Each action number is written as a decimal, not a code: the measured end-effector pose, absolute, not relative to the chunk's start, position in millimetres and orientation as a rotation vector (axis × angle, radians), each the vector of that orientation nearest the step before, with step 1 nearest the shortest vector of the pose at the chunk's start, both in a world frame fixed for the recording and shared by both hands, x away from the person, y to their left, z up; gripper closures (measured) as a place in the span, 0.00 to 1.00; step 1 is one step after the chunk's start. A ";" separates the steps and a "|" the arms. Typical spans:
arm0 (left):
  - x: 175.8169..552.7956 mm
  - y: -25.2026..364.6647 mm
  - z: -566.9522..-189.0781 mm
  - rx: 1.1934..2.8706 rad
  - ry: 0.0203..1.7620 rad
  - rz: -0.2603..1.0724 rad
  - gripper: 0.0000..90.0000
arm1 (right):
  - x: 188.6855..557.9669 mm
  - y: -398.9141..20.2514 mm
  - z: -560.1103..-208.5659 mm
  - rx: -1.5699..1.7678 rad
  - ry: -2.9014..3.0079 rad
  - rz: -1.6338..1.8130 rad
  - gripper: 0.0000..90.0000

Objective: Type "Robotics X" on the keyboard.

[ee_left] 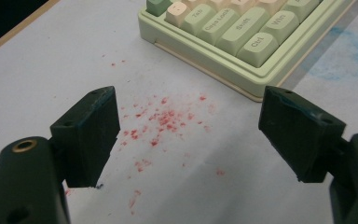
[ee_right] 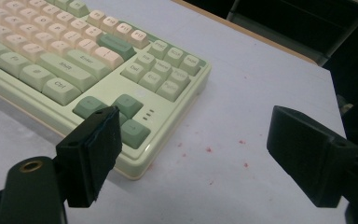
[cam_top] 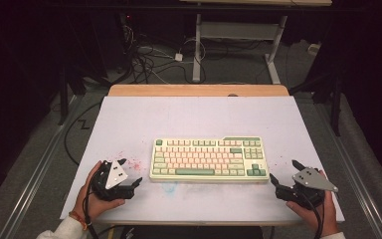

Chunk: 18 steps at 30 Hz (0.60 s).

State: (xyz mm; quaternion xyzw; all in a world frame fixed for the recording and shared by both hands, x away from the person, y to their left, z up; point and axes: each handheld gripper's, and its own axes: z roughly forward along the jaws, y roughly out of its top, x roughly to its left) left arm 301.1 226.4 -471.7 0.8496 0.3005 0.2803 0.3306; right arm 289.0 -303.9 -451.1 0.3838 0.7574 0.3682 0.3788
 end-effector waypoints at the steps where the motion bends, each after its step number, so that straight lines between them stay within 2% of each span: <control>1: 301.4 226.4 -472.2 2.223 0.785 0.727 0.21 | 289.5 -304.2 -451.4 0.987 1.935 0.939 0.21; 12: 296.7 226.8 -471.8 2.229 0.776 0.744 0.25 | 278.9 -308.5 -448.0 0.960 1.971 1.028 0.36; 15: 296.4 229.3 -470.6 2.213 0.792 0.744 0.25 | 277.9 -307.0 -445.3 0.944 1.998 1.042 0.52; 18: 295.7 228.6 -471.0 2.210 0.786 0.744 0.27 | 278.2 -305.2 -442.3 0.928 2.010 1.046 0.60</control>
